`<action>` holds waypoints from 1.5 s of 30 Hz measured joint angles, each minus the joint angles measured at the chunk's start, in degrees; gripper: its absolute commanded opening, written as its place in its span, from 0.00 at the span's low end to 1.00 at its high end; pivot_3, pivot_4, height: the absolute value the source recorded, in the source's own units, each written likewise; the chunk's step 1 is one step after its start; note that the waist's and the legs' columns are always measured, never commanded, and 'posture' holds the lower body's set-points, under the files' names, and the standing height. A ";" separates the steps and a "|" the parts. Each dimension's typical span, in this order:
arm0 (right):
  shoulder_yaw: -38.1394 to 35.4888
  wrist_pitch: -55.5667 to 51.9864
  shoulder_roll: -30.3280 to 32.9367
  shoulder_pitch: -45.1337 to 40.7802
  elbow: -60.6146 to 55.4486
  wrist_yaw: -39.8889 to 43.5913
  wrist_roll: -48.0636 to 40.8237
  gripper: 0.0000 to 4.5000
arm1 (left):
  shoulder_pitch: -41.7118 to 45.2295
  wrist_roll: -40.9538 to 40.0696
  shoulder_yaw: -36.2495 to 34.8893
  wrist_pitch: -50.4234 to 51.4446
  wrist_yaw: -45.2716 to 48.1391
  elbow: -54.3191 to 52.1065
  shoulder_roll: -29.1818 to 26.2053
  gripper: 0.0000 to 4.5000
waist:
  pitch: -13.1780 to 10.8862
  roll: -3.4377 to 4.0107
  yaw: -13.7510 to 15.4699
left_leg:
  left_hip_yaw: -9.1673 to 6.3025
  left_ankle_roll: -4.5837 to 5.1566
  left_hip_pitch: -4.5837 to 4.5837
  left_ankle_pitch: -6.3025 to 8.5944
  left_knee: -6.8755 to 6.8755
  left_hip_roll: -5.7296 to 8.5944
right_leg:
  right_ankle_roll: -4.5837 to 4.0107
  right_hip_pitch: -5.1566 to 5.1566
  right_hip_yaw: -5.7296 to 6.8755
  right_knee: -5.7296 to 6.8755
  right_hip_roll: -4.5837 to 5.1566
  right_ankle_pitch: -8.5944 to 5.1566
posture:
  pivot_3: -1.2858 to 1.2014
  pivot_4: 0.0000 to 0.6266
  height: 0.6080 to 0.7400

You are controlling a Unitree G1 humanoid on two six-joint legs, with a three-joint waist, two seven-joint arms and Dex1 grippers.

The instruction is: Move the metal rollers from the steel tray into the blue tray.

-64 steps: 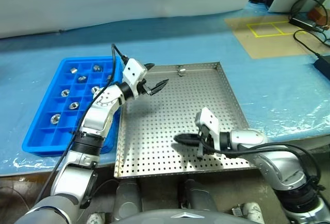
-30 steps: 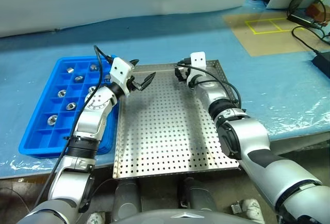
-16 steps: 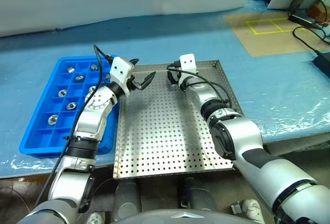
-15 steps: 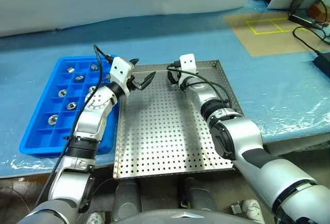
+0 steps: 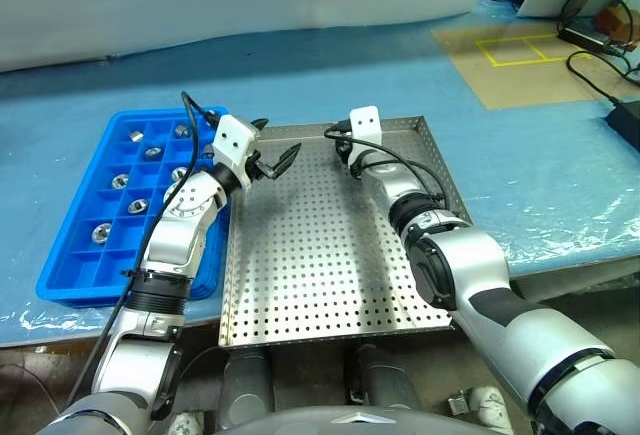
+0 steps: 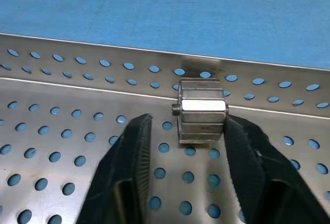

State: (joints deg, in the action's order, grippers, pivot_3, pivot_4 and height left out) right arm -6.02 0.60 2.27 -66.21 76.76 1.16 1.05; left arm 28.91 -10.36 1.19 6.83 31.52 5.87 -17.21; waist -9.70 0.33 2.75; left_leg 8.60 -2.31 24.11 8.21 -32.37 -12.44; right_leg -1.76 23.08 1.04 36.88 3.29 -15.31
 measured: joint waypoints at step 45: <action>11.06 -38.80 7.76 18.09 -63.71 51.34 -20.28 0.14 | -12.99 -16.33 -10.92 11.21 15.42 -15.00 -16.62 0.95 | -0.08 0.05 1.85 | -0.03 -0.28 -0.11 -0.13 0.30 -0.23 | -0.08 0.04 0.06 -0.12 -0.22 0.00 | 0.56 0.24 1.00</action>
State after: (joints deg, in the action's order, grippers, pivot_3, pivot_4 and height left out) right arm 5.04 -38.21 10.04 -48.12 13.05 52.50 -19.24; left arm 15.92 -26.69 -9.73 18.05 46.94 -9.13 -33.82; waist -9.78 0.38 4.60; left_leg 8.57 -2.59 24.00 8.08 -32.07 -12.68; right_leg -1.84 23.11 1.10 36.76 3.06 -15.31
